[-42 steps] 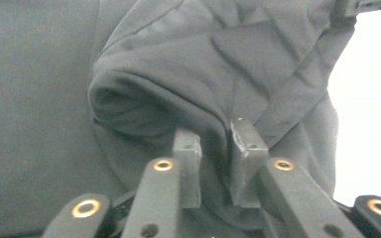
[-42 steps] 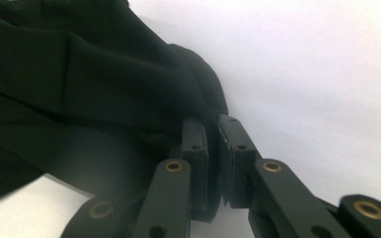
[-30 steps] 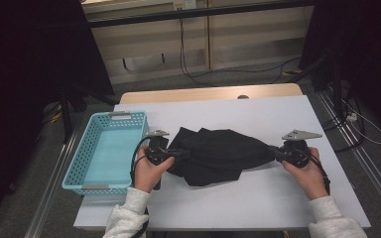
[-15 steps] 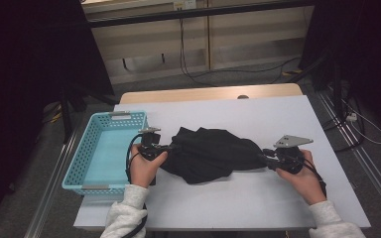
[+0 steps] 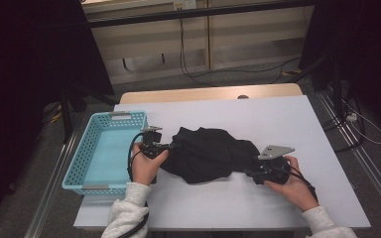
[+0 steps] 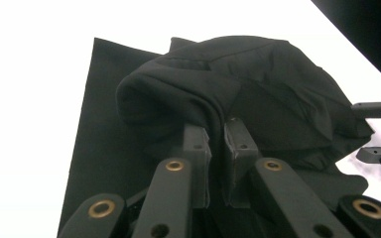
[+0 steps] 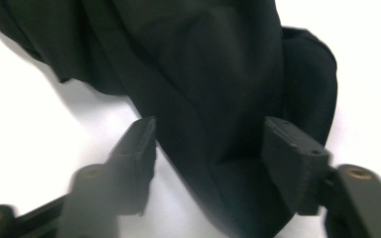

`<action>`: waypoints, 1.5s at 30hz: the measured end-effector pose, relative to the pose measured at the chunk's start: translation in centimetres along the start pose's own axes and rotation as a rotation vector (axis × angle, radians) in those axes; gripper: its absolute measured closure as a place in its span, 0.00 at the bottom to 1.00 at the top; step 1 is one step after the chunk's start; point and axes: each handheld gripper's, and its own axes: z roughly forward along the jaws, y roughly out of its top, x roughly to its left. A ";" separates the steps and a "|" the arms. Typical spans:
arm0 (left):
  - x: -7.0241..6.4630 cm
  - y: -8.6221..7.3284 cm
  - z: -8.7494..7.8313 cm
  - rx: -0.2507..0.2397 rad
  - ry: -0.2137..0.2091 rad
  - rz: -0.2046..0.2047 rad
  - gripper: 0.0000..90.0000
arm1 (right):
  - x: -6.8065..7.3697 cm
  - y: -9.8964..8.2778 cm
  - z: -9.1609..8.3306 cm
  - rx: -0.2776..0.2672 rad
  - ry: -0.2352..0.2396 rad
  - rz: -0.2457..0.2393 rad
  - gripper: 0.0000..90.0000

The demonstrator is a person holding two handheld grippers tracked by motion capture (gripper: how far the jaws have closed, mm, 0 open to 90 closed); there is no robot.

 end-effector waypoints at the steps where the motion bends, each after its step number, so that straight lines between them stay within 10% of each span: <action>1: 0.0 0.0 0.0 0.000 -0.001 0.003 0.90 | 0.0 0.0 0.1 0.002 0.000 -0.005 0.43; 7: -0.1 0.0 -0.1 -0.016 -0.028 0.064 0.75 | 0.0 -0.1 0.5 0.004 0.003 -0.038 0.41; 15: -0.7 0.3 0.1 -0.045 -0.041 0.145 0.49 | -0.6 0.1 0.7 -0.006 -0.061 -0.037 0.85; 27: -1.3 0.8 -0.3 -0.091 -0.067 0.210 0.33 | -4.0 -0.5 -1.9 -0.039 -0.074 0.172 0.94; 45: -3.9 -1.5 3.5 0.106 -0.134 0.376 0.32 | -4.7 -0.1 -2.1 -0.023 -0.086 0.189 0.93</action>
